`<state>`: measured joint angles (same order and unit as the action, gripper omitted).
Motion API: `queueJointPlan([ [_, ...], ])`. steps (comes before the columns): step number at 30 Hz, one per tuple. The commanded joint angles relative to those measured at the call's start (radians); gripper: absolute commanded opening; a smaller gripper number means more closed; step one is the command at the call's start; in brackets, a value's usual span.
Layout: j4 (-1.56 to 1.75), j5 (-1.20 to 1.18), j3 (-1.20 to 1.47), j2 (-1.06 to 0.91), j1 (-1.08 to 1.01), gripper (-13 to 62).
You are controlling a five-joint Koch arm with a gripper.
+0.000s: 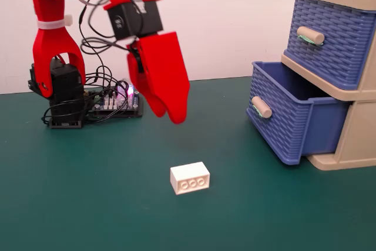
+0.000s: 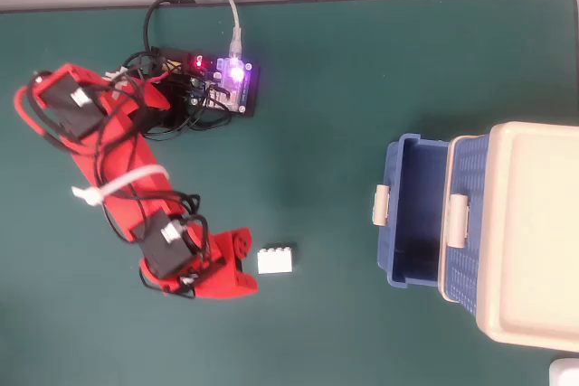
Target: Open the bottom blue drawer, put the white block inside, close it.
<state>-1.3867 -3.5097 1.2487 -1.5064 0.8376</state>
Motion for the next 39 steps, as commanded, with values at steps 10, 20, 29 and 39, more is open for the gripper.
queueJointPlan([
  [10, 0.029, -0.046, -0.118, 0.221, 0.002, 33.8],
  [20, 0.028, -0.046, -0.232, 0.397, 0.005, 33.8],
  [29, 0.021, -0.031, -0.225, 0.459, 0.008, 24.3],
  [39, -0.104, 0.002, -0.239, 0.459, 0.017, -8.3],
])
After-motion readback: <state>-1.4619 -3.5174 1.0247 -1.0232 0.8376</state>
